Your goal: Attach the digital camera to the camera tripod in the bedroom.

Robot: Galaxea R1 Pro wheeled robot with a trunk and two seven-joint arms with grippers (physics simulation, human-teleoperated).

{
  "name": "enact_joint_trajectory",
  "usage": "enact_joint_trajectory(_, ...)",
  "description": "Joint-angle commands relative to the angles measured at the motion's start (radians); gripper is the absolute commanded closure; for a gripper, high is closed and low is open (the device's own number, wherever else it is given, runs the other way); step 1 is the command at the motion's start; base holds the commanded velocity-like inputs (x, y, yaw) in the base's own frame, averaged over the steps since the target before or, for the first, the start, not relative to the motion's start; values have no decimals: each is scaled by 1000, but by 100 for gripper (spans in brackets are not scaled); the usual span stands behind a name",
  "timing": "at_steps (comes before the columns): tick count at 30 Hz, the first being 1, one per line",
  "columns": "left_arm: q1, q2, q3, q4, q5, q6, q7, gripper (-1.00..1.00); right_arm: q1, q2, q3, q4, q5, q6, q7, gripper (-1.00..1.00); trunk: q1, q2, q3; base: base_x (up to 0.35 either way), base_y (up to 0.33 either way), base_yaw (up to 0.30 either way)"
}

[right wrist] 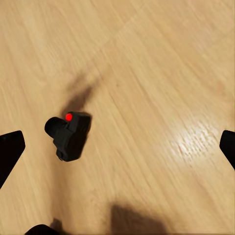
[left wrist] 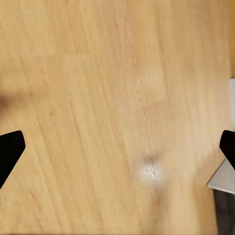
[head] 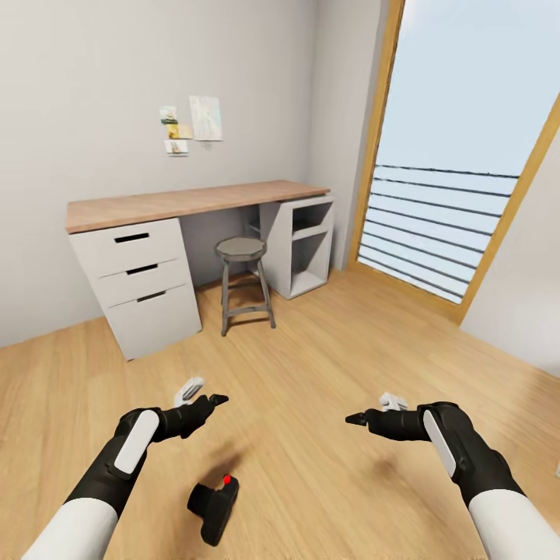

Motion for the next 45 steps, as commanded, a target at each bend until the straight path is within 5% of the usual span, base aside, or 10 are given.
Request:
enact_joint_trajectory(1,0,0,2,-1,1,5,-1,-100,-1,0,-1,0,-8,7,-2,-100,0,-1,-5,0,0,0)
enact_joint_trajectory(45,0,-3,1,-10,-4,4,2,-100,-1,-1,-1,0,-8,8,-2,-100,20,-11,-175,0,0,0)
